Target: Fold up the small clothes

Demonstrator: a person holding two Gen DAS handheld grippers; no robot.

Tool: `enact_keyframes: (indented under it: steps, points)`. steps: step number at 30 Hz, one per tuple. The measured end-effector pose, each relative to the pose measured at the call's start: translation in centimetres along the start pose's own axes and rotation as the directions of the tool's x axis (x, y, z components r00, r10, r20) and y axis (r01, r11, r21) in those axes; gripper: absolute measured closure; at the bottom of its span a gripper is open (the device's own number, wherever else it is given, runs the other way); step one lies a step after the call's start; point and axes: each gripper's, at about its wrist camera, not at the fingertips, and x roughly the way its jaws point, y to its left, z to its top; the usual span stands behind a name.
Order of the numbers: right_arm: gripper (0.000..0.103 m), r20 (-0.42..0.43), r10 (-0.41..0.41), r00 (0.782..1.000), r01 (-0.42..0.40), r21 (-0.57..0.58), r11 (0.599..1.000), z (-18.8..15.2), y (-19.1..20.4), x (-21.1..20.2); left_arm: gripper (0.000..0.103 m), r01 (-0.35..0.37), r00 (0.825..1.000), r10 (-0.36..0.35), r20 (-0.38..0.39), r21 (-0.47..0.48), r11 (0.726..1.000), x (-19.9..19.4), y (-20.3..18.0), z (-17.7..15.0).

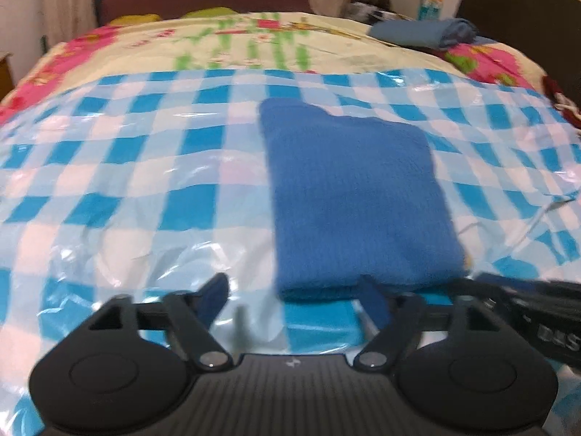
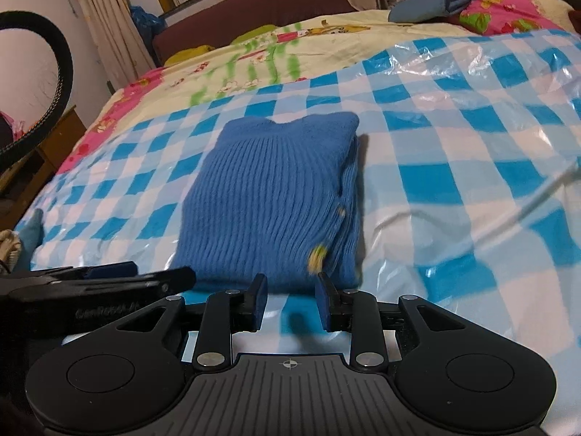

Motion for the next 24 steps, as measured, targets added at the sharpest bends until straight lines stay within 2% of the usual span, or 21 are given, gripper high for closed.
enact_keyframes:
  steps: [1,2,5,10,15,24]
  points:
    - [0.074,-0.002,0.006,1.0,-0.006,0.011,1.0,-0.3,0.0,-0.2,0.001,-0.038,0.999,0.038,0.0,0.013,0.999,-0.1,-0.2,-0.3]
    - [0.074,-0.002,0.006,1.0,-0.006,0.022,1.0,-0.8,0.0,-0.3,0.0,-0.083,0.997,0.083,-0.003,0.042,0.996,-0.1,-0.5,-0.7]
    - [0.074,-0.015,0.014,1.0,-0.014,0.043,0.999,-1.6,0.0,-0.4,0.0,-0.153,0.988,0.154,-0.002,0.127,0.98,-0.3,-1.5,-1.7]
    - [0.074,-0.041,-0.013,0.999,0.016,0.061,0.998,-3.0,-0.1,-0.4,0.0,-0.08,0.995,0.084,-0.052,0.07,0.994,-0.7,-1.2,-2.6]
    - [0.074,-0.061,-0.029,0.998,0.033,0.067,0.997,-3.9,-0.1,-0.2,0.0,-0.07,0.995,0.074,-0.062,0.065,0.995,-1.1,-1.6,-3.0]
    - [0.074,-0.048,-0.025,0.999,0.029,0.073,0.997,-4.3,0.1,-0.8,0.0,-0.06,0.996,0.063,-0.064,0.041,0.997,-1.9,-1.5,-3.3]
